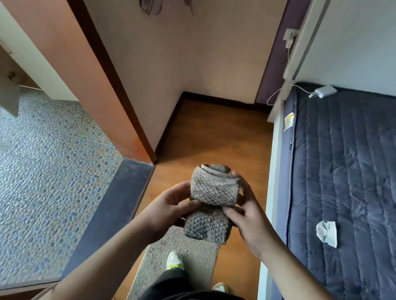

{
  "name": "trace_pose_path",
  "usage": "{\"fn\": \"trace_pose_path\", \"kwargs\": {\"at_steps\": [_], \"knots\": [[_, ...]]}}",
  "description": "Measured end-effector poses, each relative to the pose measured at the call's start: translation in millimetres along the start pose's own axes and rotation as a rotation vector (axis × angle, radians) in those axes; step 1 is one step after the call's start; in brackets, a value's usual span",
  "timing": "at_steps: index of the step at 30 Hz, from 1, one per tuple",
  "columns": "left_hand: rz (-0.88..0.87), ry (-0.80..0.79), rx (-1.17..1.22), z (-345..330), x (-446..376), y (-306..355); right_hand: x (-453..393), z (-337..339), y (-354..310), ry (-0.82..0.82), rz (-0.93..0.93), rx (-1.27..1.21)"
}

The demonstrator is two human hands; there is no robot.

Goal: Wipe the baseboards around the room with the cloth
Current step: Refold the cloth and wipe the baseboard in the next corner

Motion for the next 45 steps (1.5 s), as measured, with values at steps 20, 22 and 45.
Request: {"fn": "trace_pose_path", "kwargs": {"at_steps": [20, 22, 45], "knots": [[-0.185, 0.036, 0.077, 108, -166, 146, -222, -31, -81, -0.120, -0.031, -0.246], [-0.127, 0.049, 0.082, 111, -183, 153, -237, -24, -92, -0.061, 0.062, -0.119], [-0.245, 0.181, -0.199, 36, -397, 238, -427, 144, -89, -0.139, -0.132, -0.041]]}}
Point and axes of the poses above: each hand's wrist, its own x-axis away from the middle knuckle, its own z-axis out of the back of the hand, y = z × x, the point moved 8 cm from there along -x, towards the middle knuckle, and after that the axes turned 11 degrees about x, right-handed, at the moved point
